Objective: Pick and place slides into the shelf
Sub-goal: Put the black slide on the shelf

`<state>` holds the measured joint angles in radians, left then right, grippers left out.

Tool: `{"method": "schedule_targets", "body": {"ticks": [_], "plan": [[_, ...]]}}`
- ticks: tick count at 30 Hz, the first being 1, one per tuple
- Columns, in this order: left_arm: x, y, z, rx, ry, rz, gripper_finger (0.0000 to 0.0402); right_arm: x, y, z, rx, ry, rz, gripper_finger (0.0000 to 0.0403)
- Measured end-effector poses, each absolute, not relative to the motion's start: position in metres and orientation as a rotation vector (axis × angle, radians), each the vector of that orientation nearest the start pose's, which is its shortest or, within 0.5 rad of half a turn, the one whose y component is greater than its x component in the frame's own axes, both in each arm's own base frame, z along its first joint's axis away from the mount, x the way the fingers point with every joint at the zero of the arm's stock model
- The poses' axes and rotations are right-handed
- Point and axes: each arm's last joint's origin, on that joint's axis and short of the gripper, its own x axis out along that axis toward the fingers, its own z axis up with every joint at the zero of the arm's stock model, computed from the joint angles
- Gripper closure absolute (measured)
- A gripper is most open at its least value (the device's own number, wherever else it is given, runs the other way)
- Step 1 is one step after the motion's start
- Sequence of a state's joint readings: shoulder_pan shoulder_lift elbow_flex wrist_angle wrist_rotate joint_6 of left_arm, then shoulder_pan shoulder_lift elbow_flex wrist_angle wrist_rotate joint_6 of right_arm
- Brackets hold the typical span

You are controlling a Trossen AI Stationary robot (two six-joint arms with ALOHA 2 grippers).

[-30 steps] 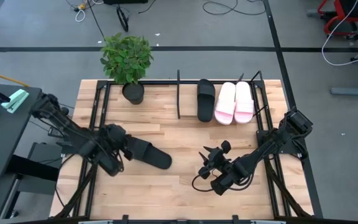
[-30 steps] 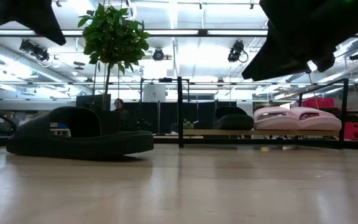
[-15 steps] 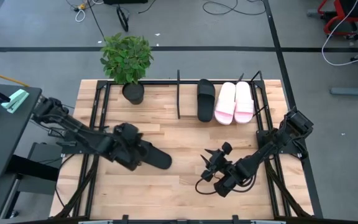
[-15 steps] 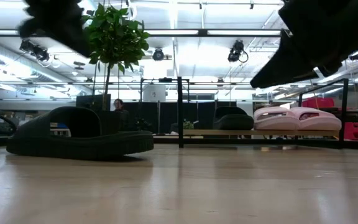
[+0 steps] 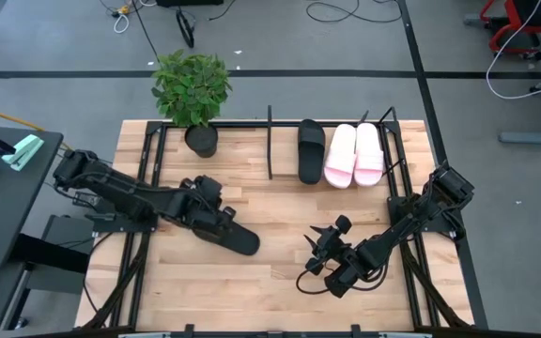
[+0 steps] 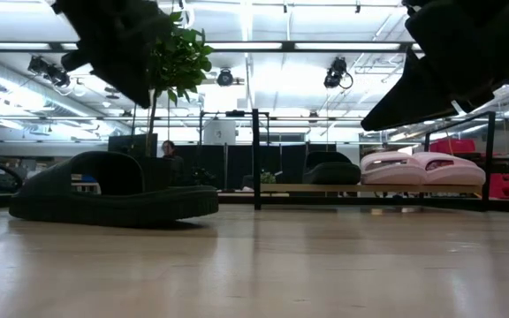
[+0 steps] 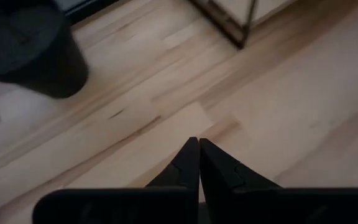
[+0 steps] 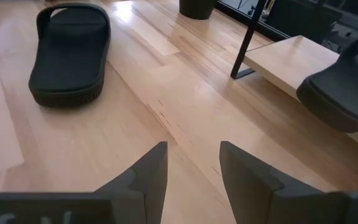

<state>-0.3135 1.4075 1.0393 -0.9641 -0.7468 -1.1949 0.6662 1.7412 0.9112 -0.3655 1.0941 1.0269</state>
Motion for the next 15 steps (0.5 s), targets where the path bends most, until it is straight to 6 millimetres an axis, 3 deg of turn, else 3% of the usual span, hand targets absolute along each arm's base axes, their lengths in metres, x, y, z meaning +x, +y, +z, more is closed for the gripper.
{"method": "schedule_targets", "body": {"ticks": [10,13,15], "plan": [[0.258,-0.036,0.242,-0.435,0.785,0.91,0.0384,0.255,0.168,0.148,0.029,0.465,-0.677,0.0251],[0.26,-0.032,0.23,-0.487,0.791,0.887,0.0386,0.255,0.168,0.148,0.028,0.466,-0.678,0.0251],[0.258,-0.032,0.212,-0.525,0.83,0.855,0.0392,0.255,0.168,0.148,0.029,0.466,-0.678,0.0251]]}}
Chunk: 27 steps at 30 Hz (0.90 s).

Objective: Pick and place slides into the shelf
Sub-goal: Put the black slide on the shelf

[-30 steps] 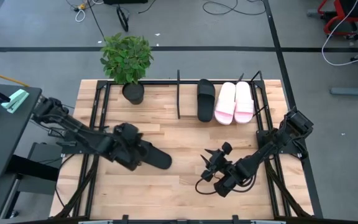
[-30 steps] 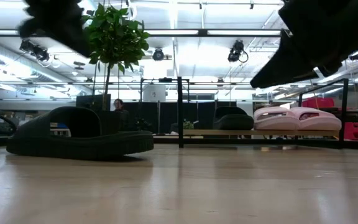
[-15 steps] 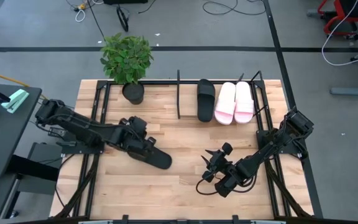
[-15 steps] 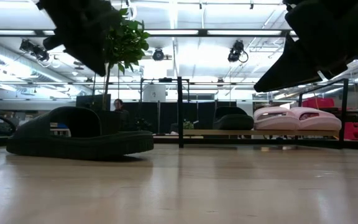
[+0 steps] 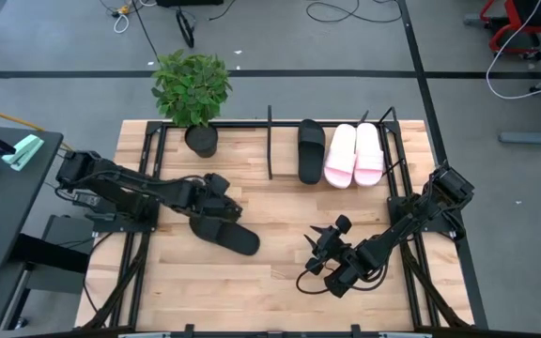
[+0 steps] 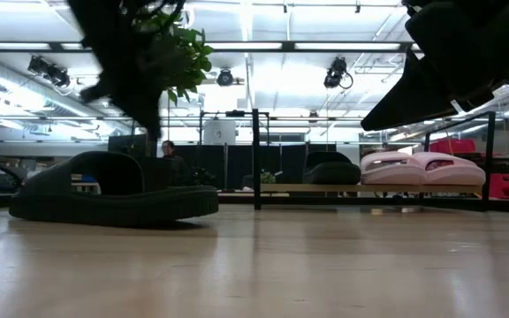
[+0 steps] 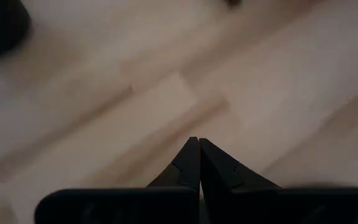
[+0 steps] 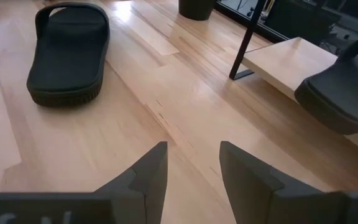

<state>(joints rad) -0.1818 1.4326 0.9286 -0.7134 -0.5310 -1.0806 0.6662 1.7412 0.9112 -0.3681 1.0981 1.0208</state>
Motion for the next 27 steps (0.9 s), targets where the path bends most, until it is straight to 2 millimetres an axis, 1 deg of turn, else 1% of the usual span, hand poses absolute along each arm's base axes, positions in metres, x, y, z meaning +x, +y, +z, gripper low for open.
{"method": "schedule_targets", "body": {"ticks": [4,6,9,12,14,17,19,23,27], "plan": [[0.245,-0.035,0.185,-0.594,0.872,0.85,0.0397,0.255,0.167,0.148,0.032,0.465,-0.679,0.0251],[0.235,-0.036,0.179,-0.597,0.891,0.868,0.0394,0.254,0.167,0.147,0.031,0.469,-0.679,0.0251],[0.225,-0.038,0.183,-0.622,0.859,0.849,0.0383,0.254,0.167,0.147,0.033,0.472,-0.677,0.0251],[0.214,-0.038,0.193,-0.636,0.832,0.821,0.0377,0.254,0.167,0.147,0.033,0.474,-0.676,0.0251],[0.203,-0.035,0.2,-0.644,0.821,0.816,0.0377,0.253,0.167,0.145,0.035,0.479,-0.673,0.0251],[0.186,-0.034,0.203,-0.724,0.803,0.774,0.0386,0.249,0.164,0.14,0.033,0.505,-0.669,0.0251],[0.177,-0.034,0.202,-0.805,0.789,0.716,0.0393,0.246,0.161,0.135,0.046,0.518,-0.674,0.0251],[0.156,-0.035,0.19,-0.941,0.789,0.666,0.0397,0.24,0.157,0.127,0.078,0.537,-0.685,0.0251],[0.143,-0.038,0.182,-1.055,0.761,0.607,0.0385,0.236,0.155,0.123,0.104,0.544,-0.695,0.0251]]}}
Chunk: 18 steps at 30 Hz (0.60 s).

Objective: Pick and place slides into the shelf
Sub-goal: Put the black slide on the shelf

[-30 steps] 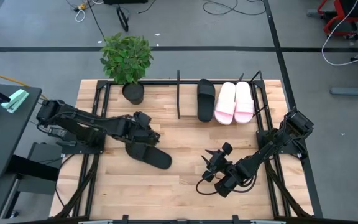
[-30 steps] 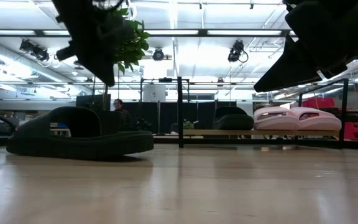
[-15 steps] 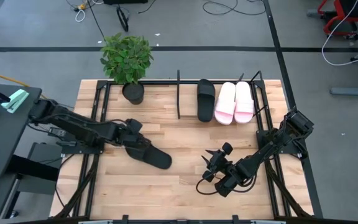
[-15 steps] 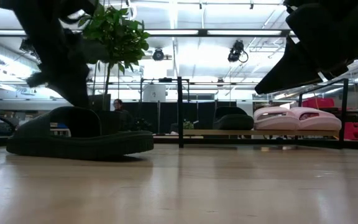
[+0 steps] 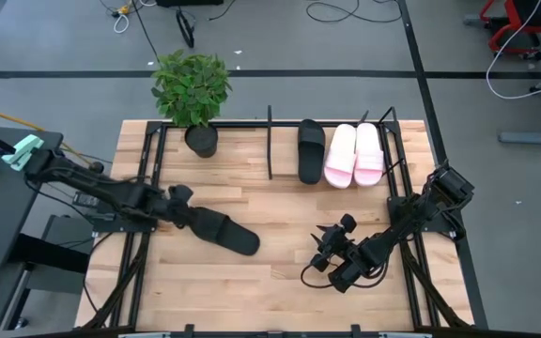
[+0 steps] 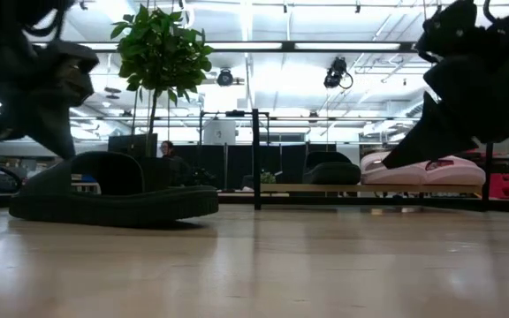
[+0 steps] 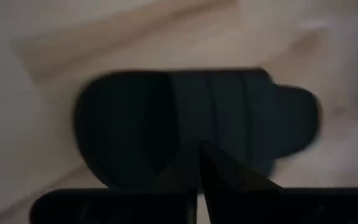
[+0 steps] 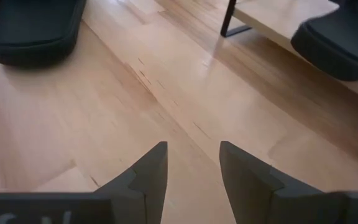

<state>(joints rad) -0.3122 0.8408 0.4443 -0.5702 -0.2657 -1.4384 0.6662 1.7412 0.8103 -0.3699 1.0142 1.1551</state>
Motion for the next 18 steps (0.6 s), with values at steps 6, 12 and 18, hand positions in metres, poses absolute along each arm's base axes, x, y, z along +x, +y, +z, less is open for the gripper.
{"method": "schedule_targets", "body": {"ticks": [6,12,18], "plan": [[0.137,-0.049,0.183,-1.122,0.699,0.515,0.0358,0.237,0.155,0.123,0.116,0.541,-0.693,0.0251],[0.131,-0.062,0.18,-1.109,0.682,0.537,0.035,0.238,0.156,0.123,0.124,0.533,-0.686,0.0251],[0.129,-0.07,0.179,-1.092,0.615,0.548,0.0353,0.238,0.156,0.123,0.125,0.532,-0.685,0.0251]]}}
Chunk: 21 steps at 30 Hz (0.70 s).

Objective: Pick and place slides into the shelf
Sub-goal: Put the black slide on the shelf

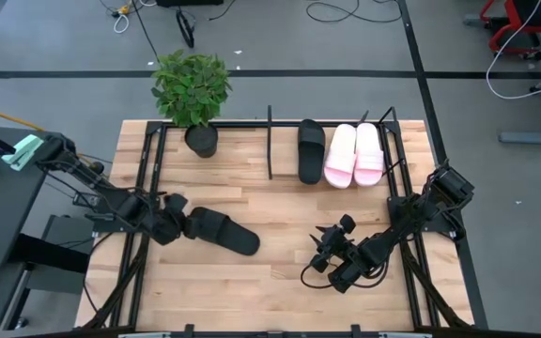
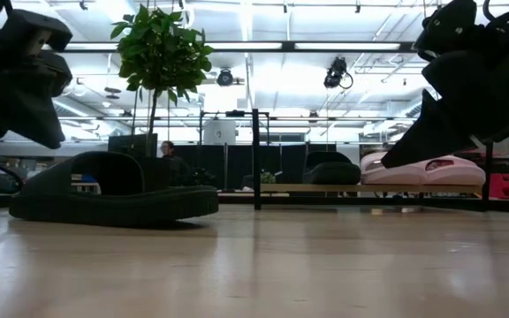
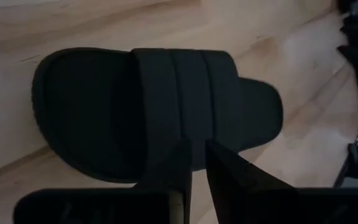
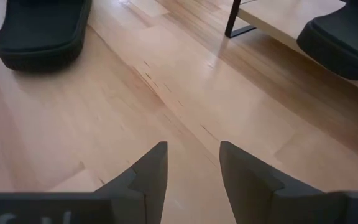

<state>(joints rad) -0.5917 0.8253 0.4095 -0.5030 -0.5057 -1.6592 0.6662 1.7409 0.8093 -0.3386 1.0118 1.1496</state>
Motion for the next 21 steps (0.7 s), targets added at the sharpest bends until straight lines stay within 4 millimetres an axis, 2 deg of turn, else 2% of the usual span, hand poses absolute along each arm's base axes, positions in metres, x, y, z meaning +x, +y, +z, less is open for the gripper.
{"method": "schedule_targets", "body": {"ticks": [8,12,17,21], "plan": [[0.134,-0.077,0.185,-1.124,0.538,0.475,0.0345,0.239,0.157,0.124,0.136,0.525,-0.682,0.0251],[0.144,-0.082,0.186,-1.145,0.478,0.452,0.0352,0.239,0.157,0.124,0.135,0.525,-0.682,0.0251],[0.165,-0.094,0.186,-1.127,0.408,0.411,0.0368,0.239,0.157,0.124,0.134,0.526,-0.682,0.0251],[0.186,-0.105,0.197,-1.055,0.419,0.404,0.0384,0.239,0.157,0.124,0.13,0.527,-0.68,0.0251]]}}
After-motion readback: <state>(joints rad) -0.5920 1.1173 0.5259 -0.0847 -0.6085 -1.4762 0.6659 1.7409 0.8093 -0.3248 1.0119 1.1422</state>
